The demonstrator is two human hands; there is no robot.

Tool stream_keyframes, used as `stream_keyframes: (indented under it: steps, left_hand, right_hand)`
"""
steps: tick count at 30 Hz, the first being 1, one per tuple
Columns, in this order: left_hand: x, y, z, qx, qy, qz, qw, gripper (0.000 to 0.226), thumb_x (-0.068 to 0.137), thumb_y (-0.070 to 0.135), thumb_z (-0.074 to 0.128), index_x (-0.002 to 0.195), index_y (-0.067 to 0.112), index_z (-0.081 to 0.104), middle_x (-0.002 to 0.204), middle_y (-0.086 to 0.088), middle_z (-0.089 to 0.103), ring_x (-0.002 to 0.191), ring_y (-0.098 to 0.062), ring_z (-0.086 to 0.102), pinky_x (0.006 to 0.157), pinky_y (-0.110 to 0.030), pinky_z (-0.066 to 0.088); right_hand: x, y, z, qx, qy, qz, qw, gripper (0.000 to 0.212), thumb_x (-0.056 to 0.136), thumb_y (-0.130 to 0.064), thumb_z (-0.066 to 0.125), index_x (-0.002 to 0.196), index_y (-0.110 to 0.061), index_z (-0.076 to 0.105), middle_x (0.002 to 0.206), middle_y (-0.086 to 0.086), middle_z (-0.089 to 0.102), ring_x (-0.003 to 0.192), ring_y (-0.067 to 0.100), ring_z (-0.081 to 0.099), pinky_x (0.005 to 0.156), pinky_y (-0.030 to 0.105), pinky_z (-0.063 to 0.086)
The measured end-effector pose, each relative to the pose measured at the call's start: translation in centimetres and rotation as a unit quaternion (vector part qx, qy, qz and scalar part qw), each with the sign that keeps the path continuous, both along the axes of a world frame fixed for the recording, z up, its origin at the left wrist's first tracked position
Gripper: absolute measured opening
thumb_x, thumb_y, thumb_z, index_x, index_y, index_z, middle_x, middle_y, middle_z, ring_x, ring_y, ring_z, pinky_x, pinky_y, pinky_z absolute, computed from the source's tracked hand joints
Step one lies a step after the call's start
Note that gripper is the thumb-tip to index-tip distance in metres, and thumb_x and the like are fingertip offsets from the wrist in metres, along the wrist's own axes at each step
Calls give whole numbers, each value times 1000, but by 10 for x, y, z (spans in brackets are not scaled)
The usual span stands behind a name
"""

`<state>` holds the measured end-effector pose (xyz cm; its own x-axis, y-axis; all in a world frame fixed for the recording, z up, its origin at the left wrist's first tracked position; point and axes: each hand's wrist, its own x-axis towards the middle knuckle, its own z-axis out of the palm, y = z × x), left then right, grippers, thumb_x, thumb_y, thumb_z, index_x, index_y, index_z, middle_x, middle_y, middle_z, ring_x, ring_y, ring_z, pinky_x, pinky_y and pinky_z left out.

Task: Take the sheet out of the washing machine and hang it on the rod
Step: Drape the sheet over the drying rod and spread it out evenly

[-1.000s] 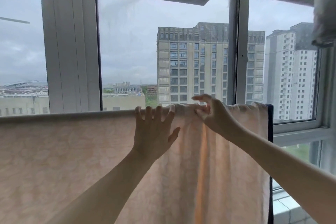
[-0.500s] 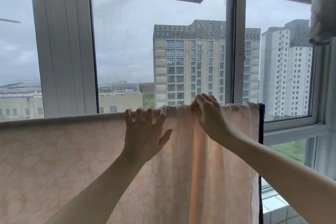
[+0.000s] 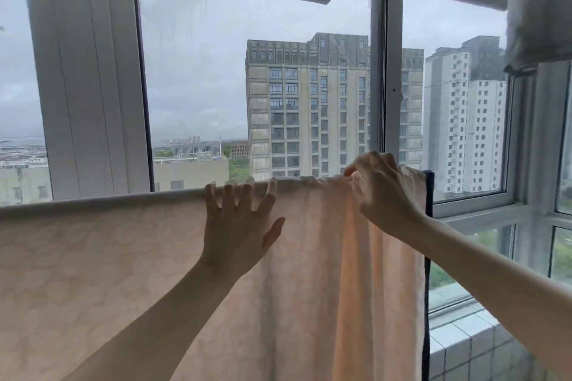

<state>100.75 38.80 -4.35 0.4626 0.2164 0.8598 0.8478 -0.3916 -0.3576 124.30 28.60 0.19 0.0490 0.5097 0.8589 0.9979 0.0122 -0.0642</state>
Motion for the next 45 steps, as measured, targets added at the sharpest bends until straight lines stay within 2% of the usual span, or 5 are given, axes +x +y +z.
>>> stream_keyframes:
  steps: [6,19,29,35,45]
  left_hand:
    - [-1,2,1,-10,-2,-5,1000,62,92,56,38,141,18,41,130,-21,51,109,-42,51,96,-62,33]
    - [-1,-3,6,-50,-27,-24,998,63,90,62,36,135,19,48,127,-15,55,108,-39,53,98,-61,33]
    - [3,-1,5,-35,-7,-23,999,60,89,62,36,130,20,49,126,-15,55,105,-38,54,95,-60,34]
    - [-2,7,3,-12,-4,-17,1000,58,90,59,40,132,20,48,128,-16,54,106,-39,53,94,-61,35]
    - [6,-7,0,-37,-19,-10,999,60,93,56,37,137,18,44,133,-16,51,116,-41,50,102,-64,28]
  right_hand:
    - [-17,18,-8,-50,-66,11,996,38,84,-44,65,113,-20,58,118,-2,56,111,19,45,92,38,34]
    - [-32,19,-1,126,10,85,988,6,91,-21,59,87,-18,56,86,-6,62,83,17,57,84,39,40]
    - [-18,31,-6,69,51,111,990,12,92,-8,58,100,-13,66,96,-5,64,92,10,51,80,20,41]
    - [-7,46,25,-132,117,128,976,15,90,-20,64,100,-11,72,95,0,72,90,11,65,89,36,54]
    - [8,49,22,-60,131,92,985,10,93,-14,59,93,-11,68,82,-3,65,78,10,61,77,22,51]
